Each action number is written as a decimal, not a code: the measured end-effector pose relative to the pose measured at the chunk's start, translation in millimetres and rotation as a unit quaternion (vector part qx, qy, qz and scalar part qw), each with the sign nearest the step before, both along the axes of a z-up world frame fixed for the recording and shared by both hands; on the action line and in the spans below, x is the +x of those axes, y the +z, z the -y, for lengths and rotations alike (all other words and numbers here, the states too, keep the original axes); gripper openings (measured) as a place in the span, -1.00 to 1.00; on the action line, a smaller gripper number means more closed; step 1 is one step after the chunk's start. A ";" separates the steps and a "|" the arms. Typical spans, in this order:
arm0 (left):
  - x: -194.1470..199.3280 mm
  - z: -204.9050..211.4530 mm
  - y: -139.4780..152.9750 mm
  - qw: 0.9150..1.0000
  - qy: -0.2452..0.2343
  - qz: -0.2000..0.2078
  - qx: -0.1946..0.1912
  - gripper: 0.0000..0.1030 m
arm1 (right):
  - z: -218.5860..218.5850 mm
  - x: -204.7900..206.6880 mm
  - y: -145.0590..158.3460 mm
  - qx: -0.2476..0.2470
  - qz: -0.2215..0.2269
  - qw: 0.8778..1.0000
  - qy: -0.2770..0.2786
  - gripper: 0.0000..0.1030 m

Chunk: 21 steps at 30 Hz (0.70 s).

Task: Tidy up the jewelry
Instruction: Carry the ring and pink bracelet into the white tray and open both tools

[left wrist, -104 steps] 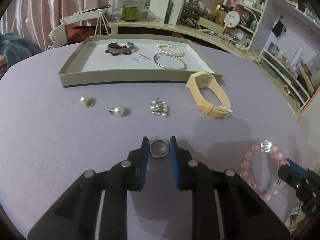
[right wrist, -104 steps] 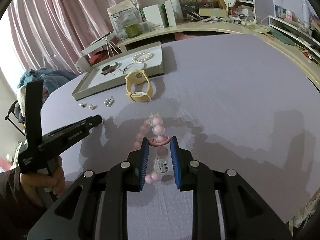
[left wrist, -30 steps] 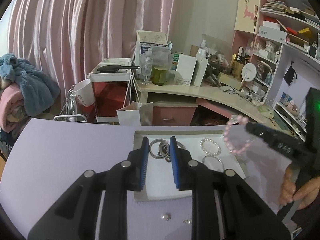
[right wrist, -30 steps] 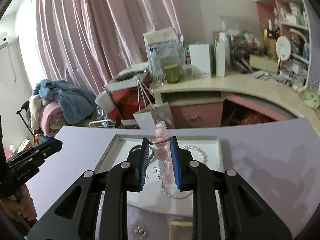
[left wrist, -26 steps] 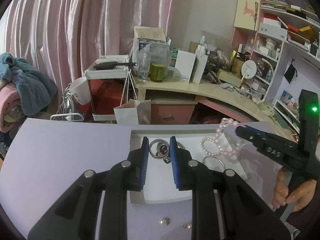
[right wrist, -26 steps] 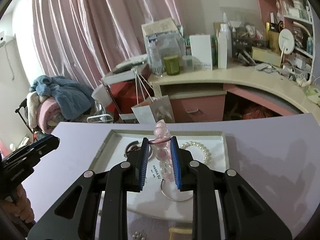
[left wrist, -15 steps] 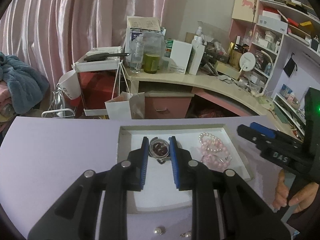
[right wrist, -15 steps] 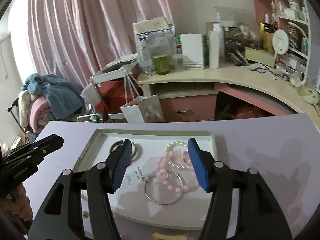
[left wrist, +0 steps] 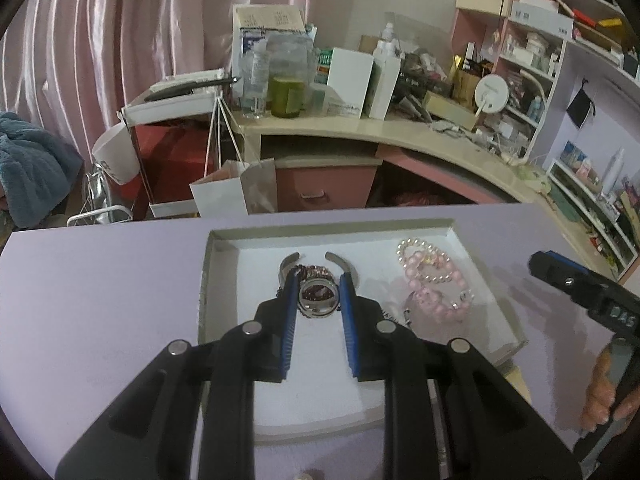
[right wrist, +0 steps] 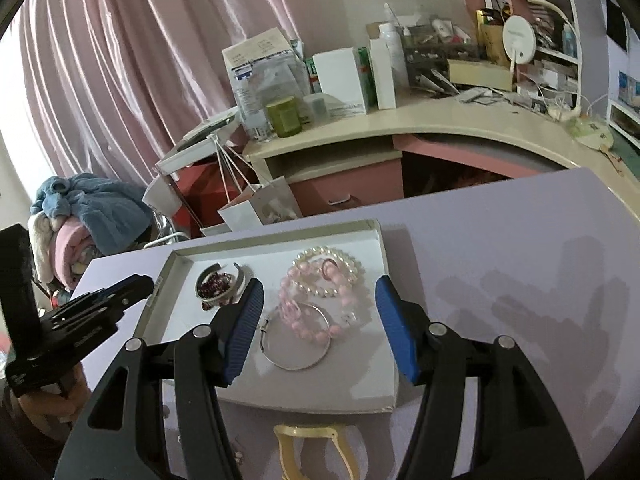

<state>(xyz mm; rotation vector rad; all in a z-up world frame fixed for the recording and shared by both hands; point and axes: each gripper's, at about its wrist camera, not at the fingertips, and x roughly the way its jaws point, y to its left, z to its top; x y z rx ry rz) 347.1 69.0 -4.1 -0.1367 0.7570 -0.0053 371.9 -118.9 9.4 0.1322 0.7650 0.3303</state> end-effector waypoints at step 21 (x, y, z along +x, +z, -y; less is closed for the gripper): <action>-9.6 -13.3 5.9 1.000 0.023 0.008 -0.011 -0.18 | 9.1 -30.4 5.4 0.006 0.003 1.000 -0.004 0.17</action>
